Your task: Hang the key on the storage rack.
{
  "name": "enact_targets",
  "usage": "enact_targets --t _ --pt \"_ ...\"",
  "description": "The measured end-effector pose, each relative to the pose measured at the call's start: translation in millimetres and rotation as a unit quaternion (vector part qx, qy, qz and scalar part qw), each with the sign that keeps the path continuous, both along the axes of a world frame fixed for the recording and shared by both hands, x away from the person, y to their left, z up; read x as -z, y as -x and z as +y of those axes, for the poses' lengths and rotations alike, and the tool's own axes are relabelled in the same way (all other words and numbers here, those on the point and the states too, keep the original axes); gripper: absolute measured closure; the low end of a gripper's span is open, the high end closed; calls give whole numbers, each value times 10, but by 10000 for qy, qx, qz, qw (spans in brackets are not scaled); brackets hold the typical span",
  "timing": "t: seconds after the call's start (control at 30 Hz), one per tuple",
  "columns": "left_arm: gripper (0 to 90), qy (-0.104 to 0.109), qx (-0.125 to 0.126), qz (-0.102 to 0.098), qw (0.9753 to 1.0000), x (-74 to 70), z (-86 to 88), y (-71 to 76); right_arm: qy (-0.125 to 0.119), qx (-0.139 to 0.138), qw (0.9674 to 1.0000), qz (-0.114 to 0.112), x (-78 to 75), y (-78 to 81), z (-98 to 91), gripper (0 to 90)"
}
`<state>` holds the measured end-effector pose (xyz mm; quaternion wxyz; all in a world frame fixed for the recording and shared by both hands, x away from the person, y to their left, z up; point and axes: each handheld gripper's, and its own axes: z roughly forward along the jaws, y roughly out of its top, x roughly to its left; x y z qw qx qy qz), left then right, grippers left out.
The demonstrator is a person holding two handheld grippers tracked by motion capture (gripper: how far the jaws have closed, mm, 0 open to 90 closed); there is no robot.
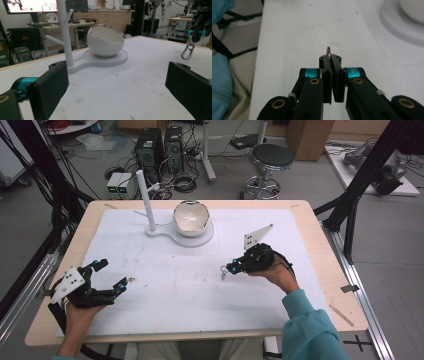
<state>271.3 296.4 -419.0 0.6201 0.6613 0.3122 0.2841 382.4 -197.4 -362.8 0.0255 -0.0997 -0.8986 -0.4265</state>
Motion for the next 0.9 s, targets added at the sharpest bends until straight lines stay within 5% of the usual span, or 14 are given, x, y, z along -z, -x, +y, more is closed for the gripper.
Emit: enact_targets --t 0.2,0.27,0.37,0.53,0.6,0.9 --pt "54 -251 720 240 9968 -390 -29 -153 -806 -103 9965 -180 -193 12 35 887" --pt "54 -406 1131 361 9921 -558 -119 -219 -963 -120 9950 -237 -233 18 51 887" --pt "54 -473 1334 433 9890 -650 -196 -264 -1072 -155 9937 -284 -274 21 66 887" --pt "54 -663 1847 721 9779 -797 -416 -400 -1395 -240 9892 -385 -352 33 96 887" --pt "54 -754 1932 751 9754 -837 -500 -446 -1525 -306 9871 -380 -379 35 116 887" --pt "54 -889 2547 861 9591 -1008 -888 -595 -1534 -407 9867 -353 -417 25 230 887"
